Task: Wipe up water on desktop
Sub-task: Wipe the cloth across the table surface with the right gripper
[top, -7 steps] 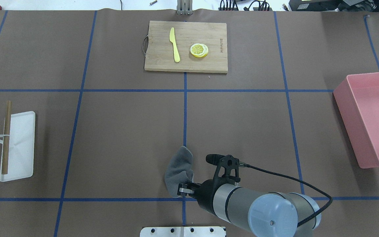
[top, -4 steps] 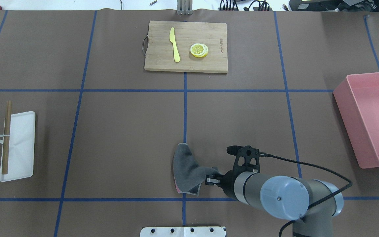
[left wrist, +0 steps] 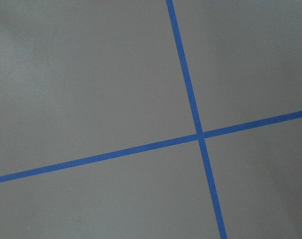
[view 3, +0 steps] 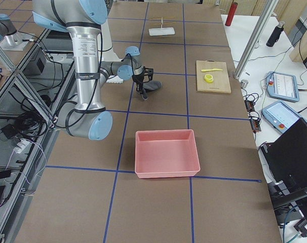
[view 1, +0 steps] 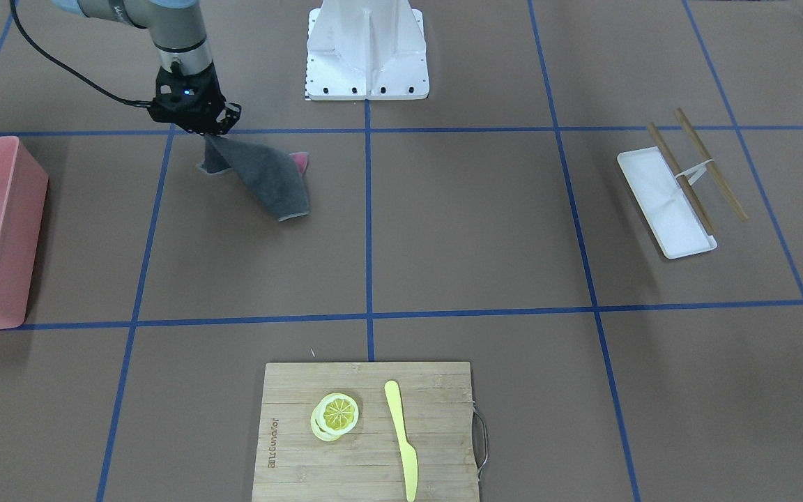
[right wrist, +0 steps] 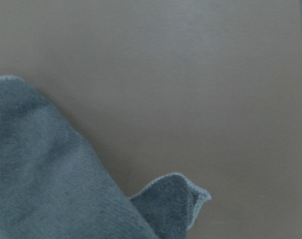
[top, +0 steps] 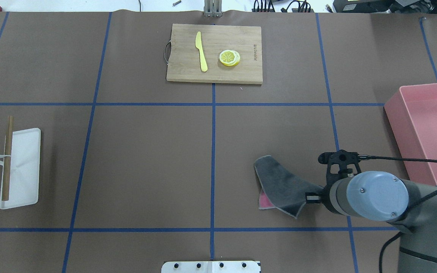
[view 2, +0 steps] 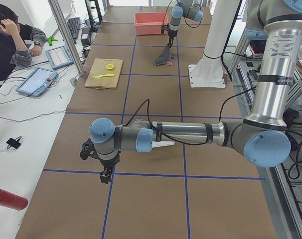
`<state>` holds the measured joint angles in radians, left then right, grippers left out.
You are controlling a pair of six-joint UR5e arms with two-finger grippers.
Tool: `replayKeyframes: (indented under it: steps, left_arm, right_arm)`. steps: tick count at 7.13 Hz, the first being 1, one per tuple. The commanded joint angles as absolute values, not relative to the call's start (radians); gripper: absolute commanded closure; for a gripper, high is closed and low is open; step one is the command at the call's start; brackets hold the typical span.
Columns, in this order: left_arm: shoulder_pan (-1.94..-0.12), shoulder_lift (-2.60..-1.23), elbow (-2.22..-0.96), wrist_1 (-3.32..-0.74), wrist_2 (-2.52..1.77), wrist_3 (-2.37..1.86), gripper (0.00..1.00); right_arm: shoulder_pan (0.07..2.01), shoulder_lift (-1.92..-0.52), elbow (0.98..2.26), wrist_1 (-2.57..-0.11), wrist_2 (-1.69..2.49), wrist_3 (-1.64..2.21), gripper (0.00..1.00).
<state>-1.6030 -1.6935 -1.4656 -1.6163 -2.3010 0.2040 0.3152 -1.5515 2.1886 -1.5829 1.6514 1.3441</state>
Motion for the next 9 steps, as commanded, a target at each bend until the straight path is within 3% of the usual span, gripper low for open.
replayKeyframes:
  steps: [1,3,6,9]
  left_arm:
    - [-1.603,-1.692,-1.465,-1.617,-2.301,0.204,0.01]
    - [-1.603,-1.693,-1.465,-1.617,-2.301,0.204,0.01]
    - [-1.603,-1.692,-1.466,-1.615,-2.301,0.204,0.01]
    - [-1.603,-1.694,-1.468,-1.612,-2.301,0.202,0.01]
  right_arm:
    - [0.321,-1.673,2.249,-1.801,1.638,1.283,1.0]
    - [0.305,-1.596,2.244,-1.888,1.62,1.282,1.0]
    - [0.273,-1.24,2.083,-1.89,1.623,1.356,1.0]
    - [0.206,-1.06,1.981,-1.724,1.597,1.575,1.0]
